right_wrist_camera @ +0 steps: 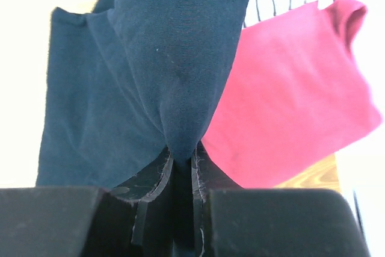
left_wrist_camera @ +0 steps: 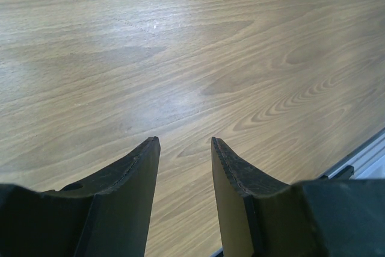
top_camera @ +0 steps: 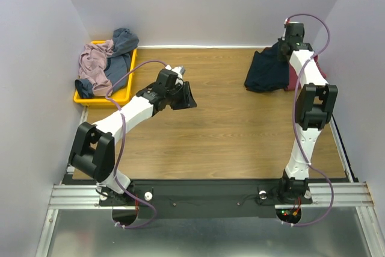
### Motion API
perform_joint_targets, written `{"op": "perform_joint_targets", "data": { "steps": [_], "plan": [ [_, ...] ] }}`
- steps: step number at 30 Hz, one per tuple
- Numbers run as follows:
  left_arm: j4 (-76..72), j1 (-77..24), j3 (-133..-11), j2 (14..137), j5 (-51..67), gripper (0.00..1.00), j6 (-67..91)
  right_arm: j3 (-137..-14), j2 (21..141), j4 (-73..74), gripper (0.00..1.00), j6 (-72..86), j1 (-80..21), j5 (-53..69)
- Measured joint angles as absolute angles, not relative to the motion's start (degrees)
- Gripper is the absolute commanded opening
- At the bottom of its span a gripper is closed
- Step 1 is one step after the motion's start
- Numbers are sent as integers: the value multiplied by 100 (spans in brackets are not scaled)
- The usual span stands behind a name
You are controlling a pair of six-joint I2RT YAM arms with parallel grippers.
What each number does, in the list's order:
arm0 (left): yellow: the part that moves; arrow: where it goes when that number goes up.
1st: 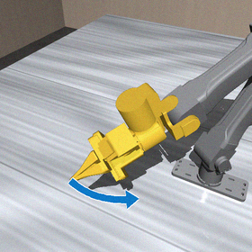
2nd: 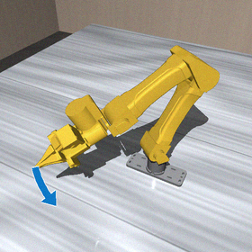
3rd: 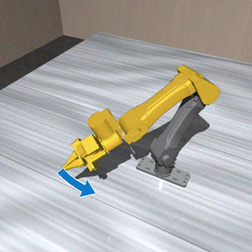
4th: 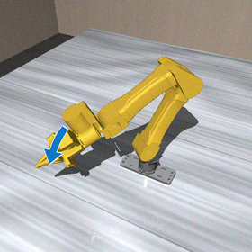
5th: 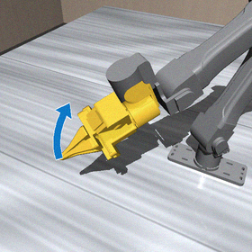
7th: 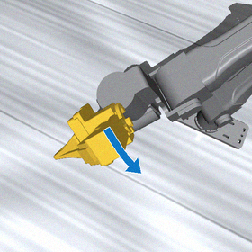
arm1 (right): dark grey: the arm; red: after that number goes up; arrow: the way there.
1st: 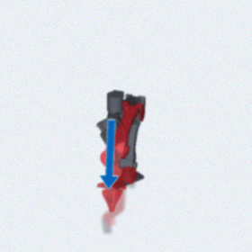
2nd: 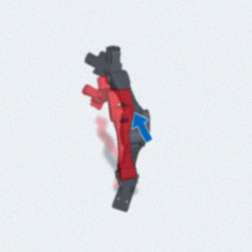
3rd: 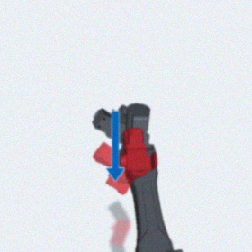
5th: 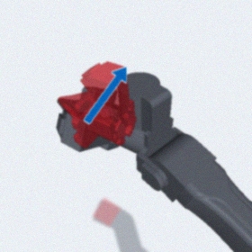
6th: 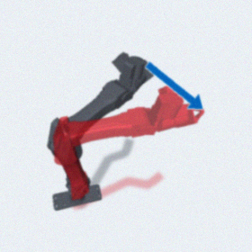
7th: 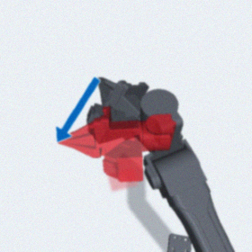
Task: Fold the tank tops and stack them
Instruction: Neatly place the folded tank top to the corner
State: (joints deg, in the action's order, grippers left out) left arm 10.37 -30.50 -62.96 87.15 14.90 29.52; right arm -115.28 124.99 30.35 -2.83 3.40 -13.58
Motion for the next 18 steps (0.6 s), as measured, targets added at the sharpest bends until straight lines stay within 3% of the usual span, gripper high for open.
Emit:
{"op": "perform_joint_targets", "data": {
  "steps": [18],
  "plan": [
    [1096, -2991, -6657, 9190, 1723, 51, 2842, -12280, 12584, 3181, 0, -384, 840, -1428]
  ]
}}
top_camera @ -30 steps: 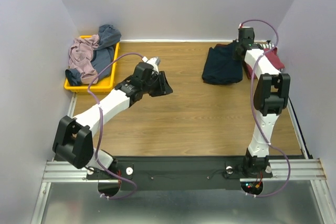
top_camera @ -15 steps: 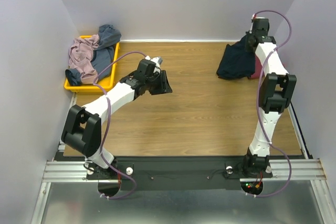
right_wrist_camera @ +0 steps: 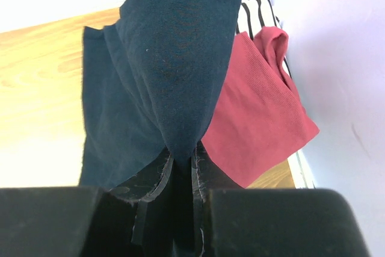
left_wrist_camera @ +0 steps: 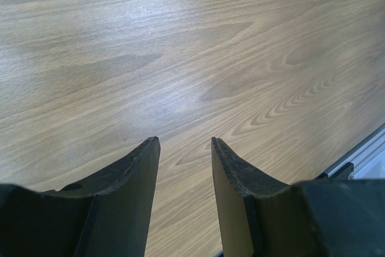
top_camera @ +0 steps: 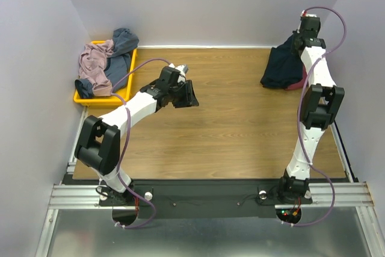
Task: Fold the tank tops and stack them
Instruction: Neatly place the folded tank top to the corner
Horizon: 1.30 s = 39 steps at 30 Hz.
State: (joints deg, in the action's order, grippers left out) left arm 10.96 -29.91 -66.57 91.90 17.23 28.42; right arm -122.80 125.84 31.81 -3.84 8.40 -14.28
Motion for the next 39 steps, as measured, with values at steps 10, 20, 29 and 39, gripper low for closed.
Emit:
{"op": "perform_joint_targets", "data": {
  "steps": [10, 20, 29, 39],
  "plan": [
    [1094, -2987, -6661, 9345, 1800, 51, 2832, -12258, 12873, 3155, 0, -117, 1105, -1590],
    [1094, -2987, -6744, 9494, 1890, 51, 2814, -11813, 12905, 2947, 4, 204, 1428, -1857],
    [1063, -2987, -6753, 9553, 1999, 51, 2790, -11485, 12984, 2786, 90, 486, 1518, -2357],
    [930, -2987, -6753, 9553, 2108, 51, 2792, -10344, 12291, 2718, 96, 1052, 1487, -2110]
  ]
}}
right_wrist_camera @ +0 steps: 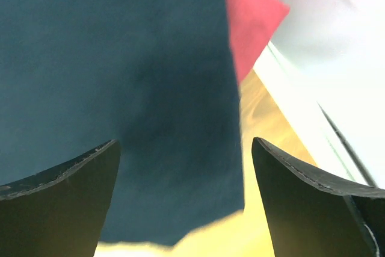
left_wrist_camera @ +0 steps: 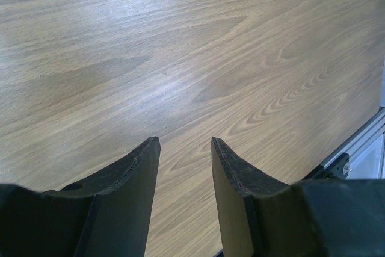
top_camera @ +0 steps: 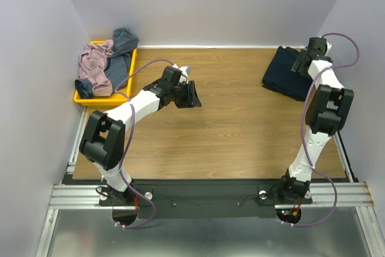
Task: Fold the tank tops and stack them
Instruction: Neatly place the folded tank top to the corner
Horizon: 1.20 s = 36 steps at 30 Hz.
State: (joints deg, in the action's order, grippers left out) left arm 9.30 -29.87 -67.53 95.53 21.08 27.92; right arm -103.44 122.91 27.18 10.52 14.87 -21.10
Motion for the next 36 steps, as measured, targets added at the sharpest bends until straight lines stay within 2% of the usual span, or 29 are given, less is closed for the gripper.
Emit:
{"op": "perform_joint_targets", "data": {
  "steps": [5, 13, 16, 22, 26, 36],
  "plan": [
    [875, -2987, -6751, 9550, 2128, 51, 2794, -9747, 11437, 2729, 100, 1345, 1210, -2045],
    [834, -2958, -6724, 9465, 2106, 51, 2845, -8635, 10151, 2469, 100, 1745, 655, -1905],
    [827, -2930, -6707, 9310, 2036, 51, 2902, -8088, 9738, 2305, 100, 1927, -3, -1870],
    [451, -2880, -6445, 8674, 1699, 51, 3100, -6788, 9183, 1601, 100, 2418, -2121, -1411],
    [134, -2875, -5940, 8208, 1448, 51, 3240, -5760, 8597, 1330, 100, 2731, -2943, -1072],
    [-388, -2958, -4836, 7660, 849, 51, 3400, -4558, 7201, 670, 100, 3208, -2932, -633]
  ]
}}
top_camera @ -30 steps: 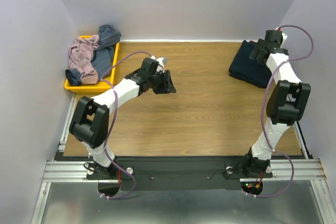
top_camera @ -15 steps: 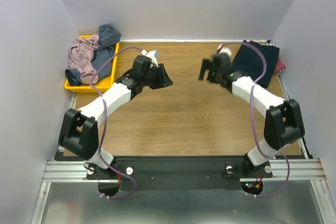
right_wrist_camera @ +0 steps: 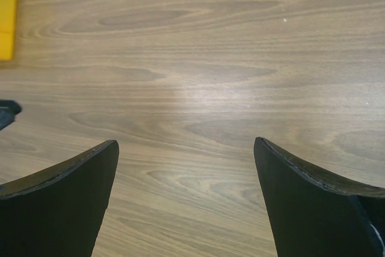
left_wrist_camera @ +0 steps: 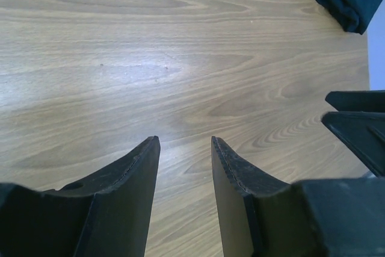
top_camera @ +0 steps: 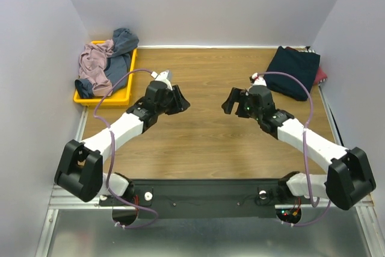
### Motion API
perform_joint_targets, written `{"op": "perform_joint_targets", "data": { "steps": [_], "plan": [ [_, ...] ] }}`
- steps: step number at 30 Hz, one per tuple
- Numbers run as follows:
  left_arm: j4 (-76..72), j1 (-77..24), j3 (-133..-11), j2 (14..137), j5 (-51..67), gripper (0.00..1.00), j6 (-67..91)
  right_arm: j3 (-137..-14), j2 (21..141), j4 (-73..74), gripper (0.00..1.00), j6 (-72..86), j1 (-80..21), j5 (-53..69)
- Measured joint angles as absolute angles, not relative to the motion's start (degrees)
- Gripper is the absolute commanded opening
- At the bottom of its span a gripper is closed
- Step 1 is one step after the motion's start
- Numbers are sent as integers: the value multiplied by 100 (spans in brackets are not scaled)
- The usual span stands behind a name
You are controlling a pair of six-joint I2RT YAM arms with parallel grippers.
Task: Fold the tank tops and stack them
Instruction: Neatly place the folded tank top to the corner
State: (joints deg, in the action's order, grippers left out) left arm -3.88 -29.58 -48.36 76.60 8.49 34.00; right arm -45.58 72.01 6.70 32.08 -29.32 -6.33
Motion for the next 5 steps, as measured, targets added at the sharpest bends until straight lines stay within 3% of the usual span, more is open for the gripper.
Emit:
{"op": "perform_joint_targets", "data": {
  "steps": [5],
  "plan": [
    [-563, -2965, -4821, 7620, 768, 51, 3415, -4515, 6971, 508, 100, 3242, -2932, -552]
  ]
}}
